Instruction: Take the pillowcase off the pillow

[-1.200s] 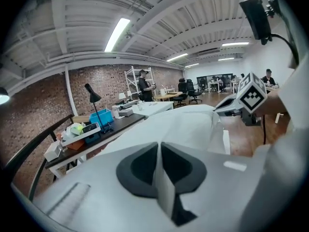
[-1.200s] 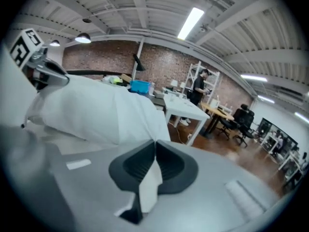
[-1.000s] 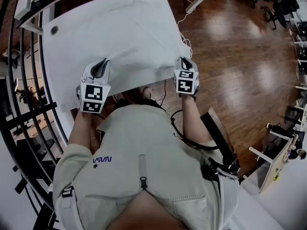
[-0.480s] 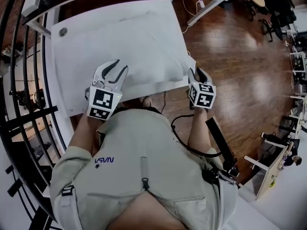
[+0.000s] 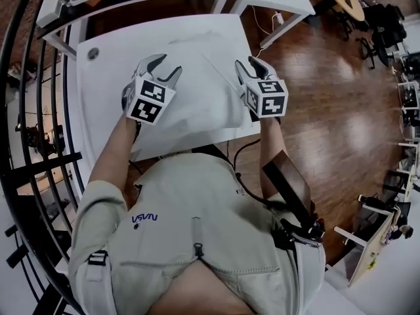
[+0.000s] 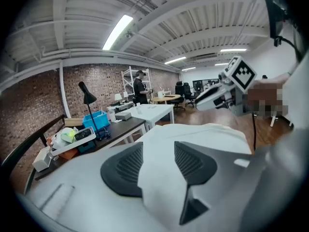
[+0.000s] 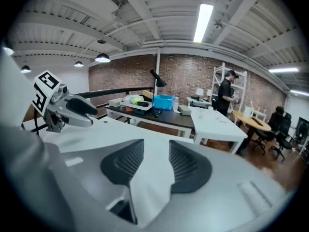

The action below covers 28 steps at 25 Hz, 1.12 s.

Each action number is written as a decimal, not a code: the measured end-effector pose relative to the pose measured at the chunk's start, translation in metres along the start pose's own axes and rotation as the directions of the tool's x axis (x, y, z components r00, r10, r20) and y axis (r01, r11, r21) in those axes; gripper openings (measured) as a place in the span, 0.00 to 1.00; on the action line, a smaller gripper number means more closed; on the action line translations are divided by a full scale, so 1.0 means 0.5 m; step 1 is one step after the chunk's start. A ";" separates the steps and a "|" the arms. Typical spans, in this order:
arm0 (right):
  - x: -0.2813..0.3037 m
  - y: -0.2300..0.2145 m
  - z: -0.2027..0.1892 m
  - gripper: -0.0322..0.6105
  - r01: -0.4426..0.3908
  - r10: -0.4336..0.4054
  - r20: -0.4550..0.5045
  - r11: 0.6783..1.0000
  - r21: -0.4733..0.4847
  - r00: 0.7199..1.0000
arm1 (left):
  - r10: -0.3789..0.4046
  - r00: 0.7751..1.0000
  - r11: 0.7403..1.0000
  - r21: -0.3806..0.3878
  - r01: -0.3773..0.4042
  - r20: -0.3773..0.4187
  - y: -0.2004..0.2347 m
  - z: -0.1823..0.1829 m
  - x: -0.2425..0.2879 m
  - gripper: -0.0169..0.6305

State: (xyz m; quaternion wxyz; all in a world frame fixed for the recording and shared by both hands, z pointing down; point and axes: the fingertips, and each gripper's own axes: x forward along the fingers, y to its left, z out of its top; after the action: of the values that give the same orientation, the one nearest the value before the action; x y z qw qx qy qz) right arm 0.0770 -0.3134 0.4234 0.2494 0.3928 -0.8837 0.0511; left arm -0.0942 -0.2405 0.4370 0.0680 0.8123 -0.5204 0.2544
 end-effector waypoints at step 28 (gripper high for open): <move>0.382 -0.013 -0.059 0.08 -0.160 0.142 -0.292 0.986 -0.039 0.946 | -0.029 0.986 0.999 -0.050 0.021 -0.164 0.007 -0.088 0.081 0.05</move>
State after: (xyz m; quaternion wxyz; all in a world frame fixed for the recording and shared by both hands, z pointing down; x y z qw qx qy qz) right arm -0.0148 -0.4373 0.5402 0.3827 0.3043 -0.8666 0.0994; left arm -0.0993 -0.2584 0.4941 0.1334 0.7931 -0.5086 0.3074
